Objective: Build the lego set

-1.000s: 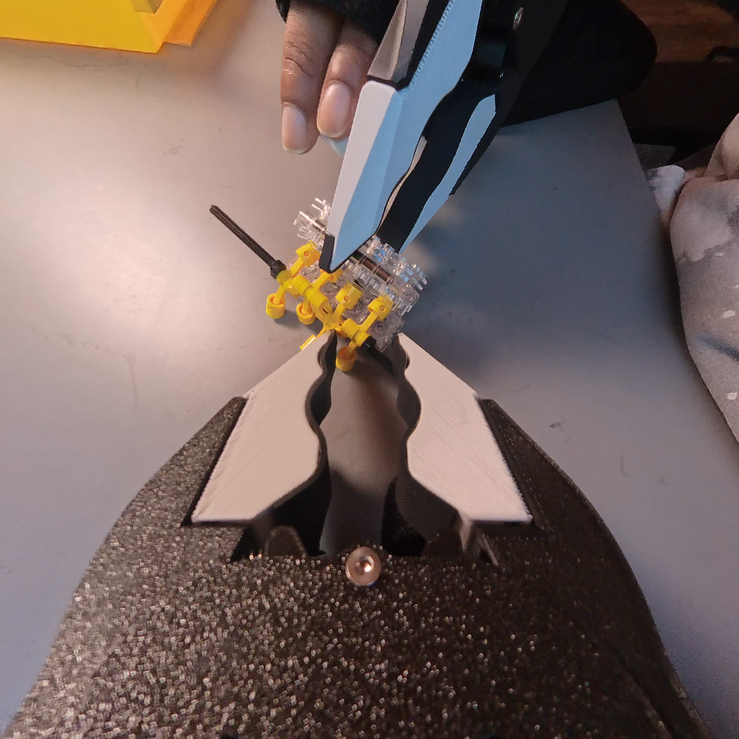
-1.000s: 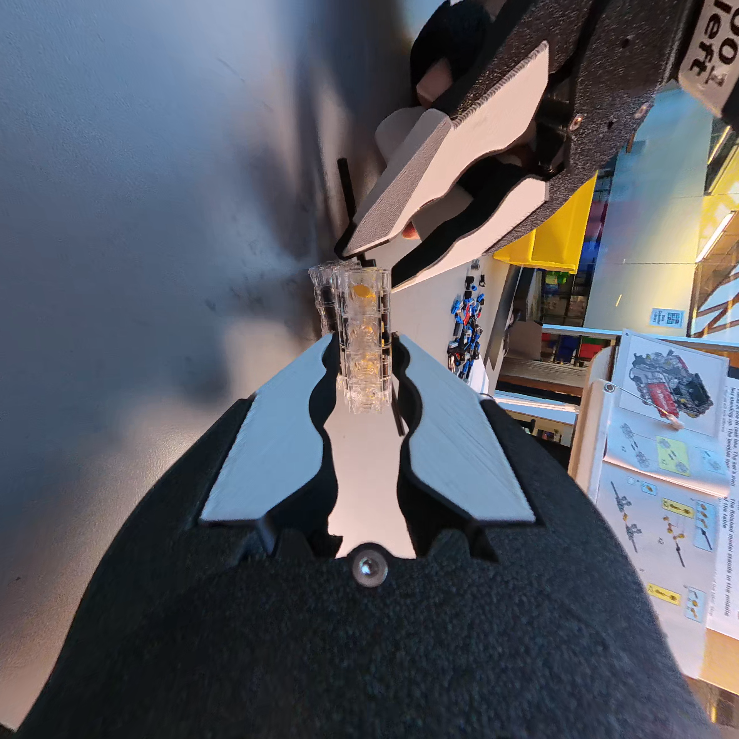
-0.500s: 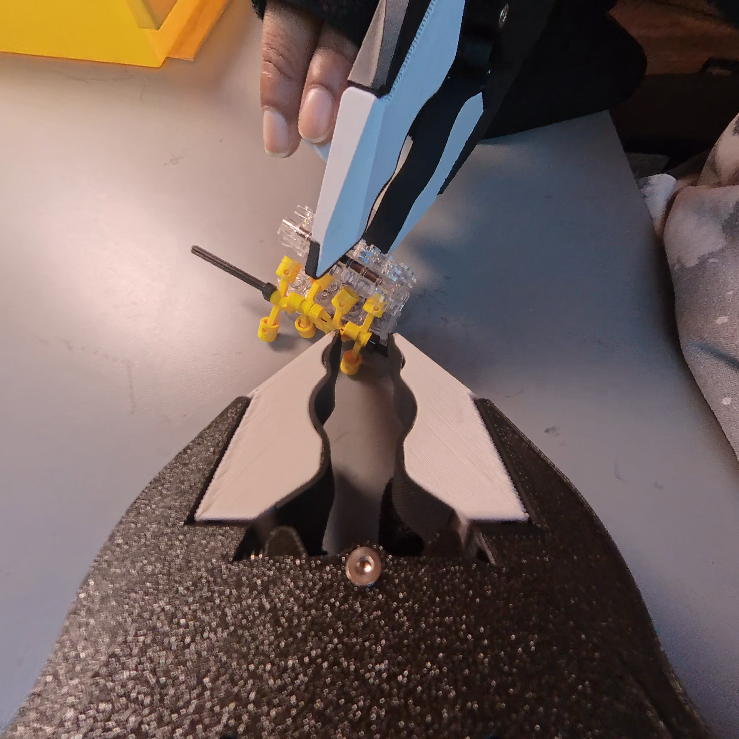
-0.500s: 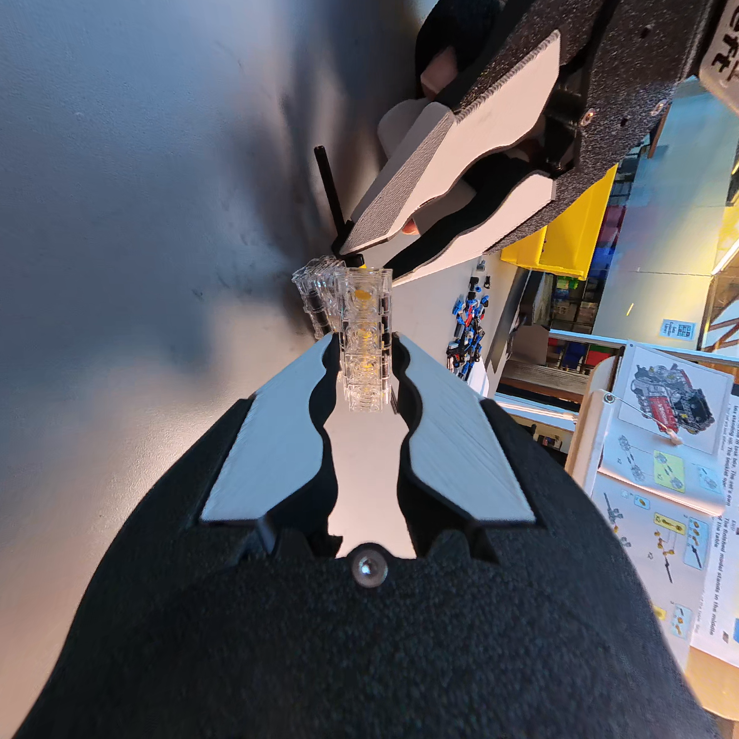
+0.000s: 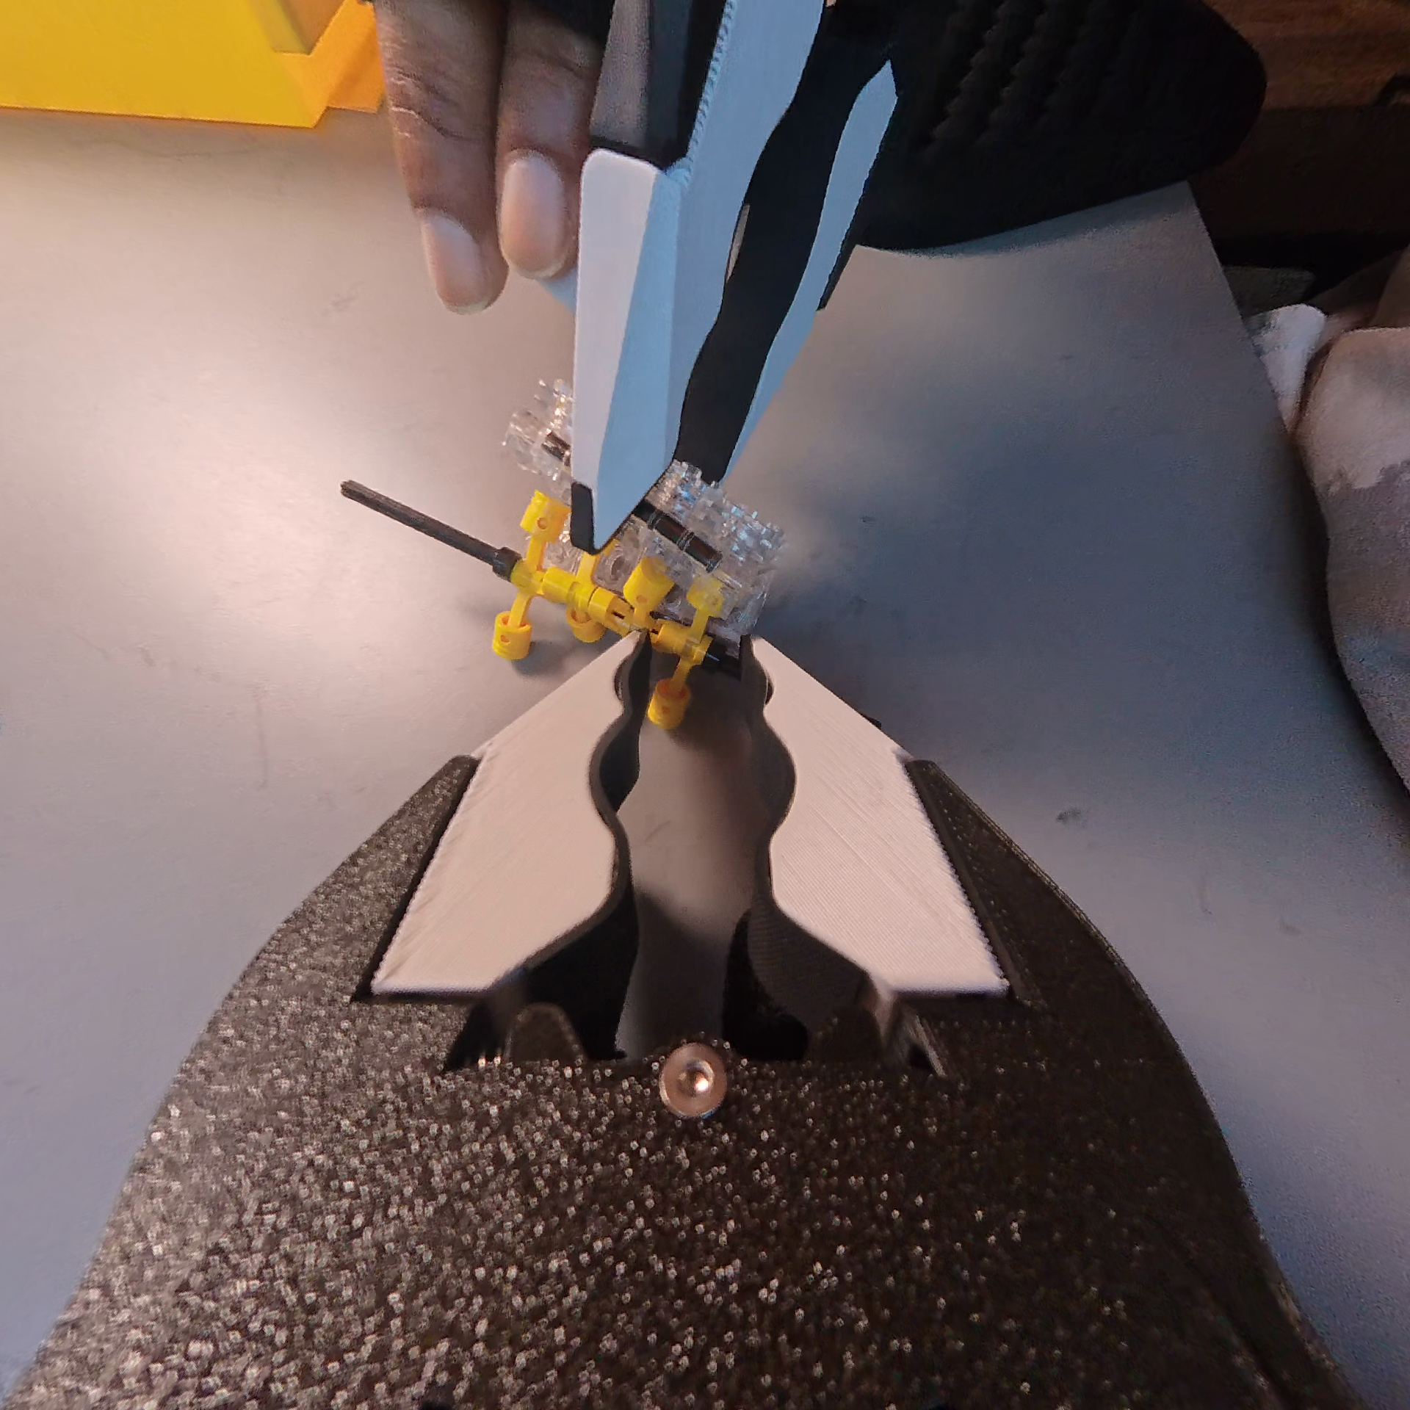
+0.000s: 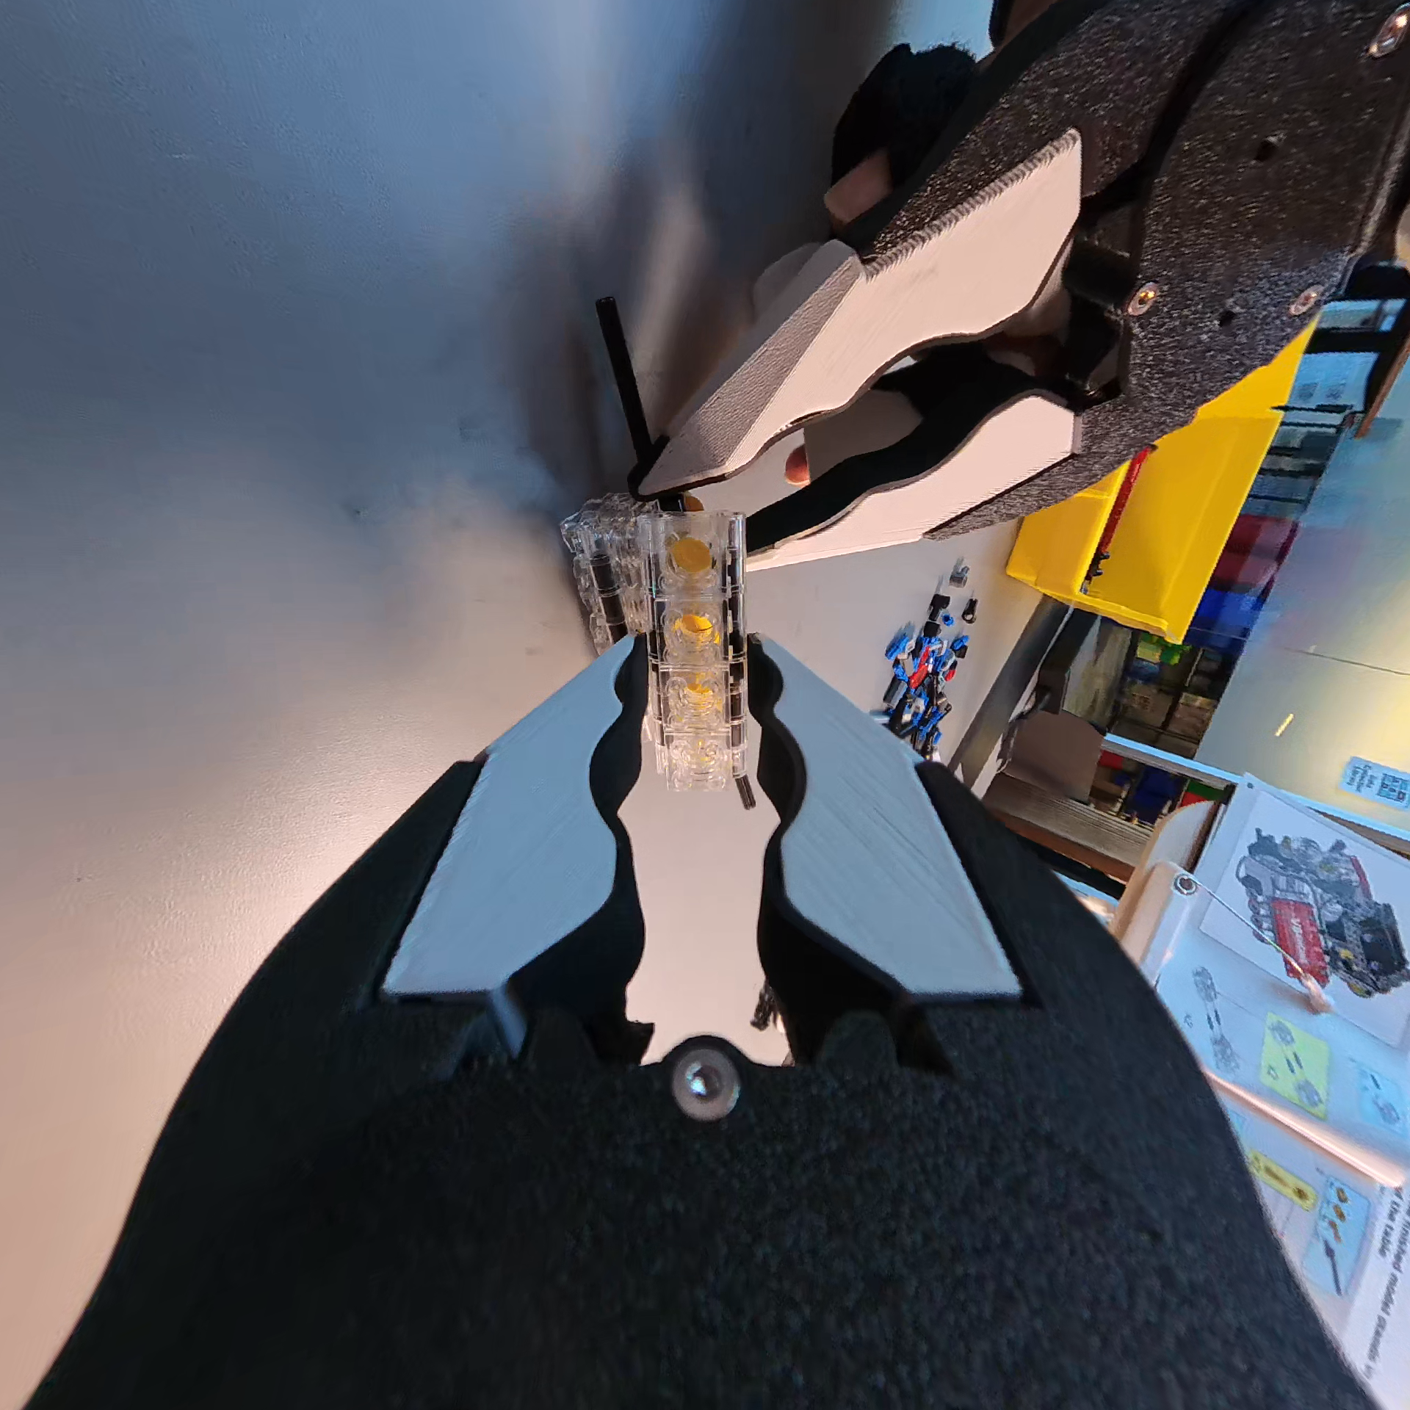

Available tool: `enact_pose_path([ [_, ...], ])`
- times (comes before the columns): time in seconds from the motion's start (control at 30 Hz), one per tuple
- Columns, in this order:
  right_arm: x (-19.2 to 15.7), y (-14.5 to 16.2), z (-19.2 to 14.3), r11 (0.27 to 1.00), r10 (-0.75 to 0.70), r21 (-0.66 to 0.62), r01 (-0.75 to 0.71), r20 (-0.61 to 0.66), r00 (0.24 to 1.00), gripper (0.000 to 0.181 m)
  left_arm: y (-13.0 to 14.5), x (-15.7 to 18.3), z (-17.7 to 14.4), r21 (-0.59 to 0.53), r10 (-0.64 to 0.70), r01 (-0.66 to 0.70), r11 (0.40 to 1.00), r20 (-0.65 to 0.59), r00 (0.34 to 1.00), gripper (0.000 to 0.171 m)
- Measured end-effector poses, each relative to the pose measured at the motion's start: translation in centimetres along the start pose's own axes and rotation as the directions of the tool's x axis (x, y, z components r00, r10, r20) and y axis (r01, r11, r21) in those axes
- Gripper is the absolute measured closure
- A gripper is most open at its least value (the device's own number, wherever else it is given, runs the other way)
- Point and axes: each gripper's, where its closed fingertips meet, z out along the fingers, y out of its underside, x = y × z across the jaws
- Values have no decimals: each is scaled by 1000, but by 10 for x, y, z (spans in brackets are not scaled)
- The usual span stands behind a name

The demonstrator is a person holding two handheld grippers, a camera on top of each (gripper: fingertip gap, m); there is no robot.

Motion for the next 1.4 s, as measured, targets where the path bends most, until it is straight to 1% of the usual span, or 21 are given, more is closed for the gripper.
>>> enact_pose_path([
  [0.17, 3, -3, 4, 999, -24, 25, 23, 63, 998, 157, 3, -4, -4, -1, -5, 5, 1000, -9, 1000, 154],
  [0.53, 15, -3, 18, 994, -64, 99, 40, 254, 965, 157, 13, -13, -13, -12, 9, -9, 1000, -67, 998, 154],
  [0.77, 19, -4, 24, 993, -5, 110, -46, 424, 906, 157, 18, -16, -17, -26, 15, -18, 1000, -108, 994, 154],
  [0.9, 23, -4, 30, 990, 13, 112, -80, 505, 863, 157, 22, -18, -20, -39, 9, -15, 999, -153, 988, 154],
  [1.03, 27, -2, 36, 983, 64, 104, -150, 577, 814, 157, 26, -24, -24, -55, -3, -8, 998, -198, 980, 154],
  [1.27, 28, -3, 38, 954, 139, 122, -273, 628, 766, 157, 28, -25, -27, -57, -27, 14, 998, -232, 972, 154],
  [1.4, 30, -4, 39, 946, 147, 128, -297, 648, 748, 157, 29, -25, -28, -63, -22, 7, 998, -248, 969, 154],
])
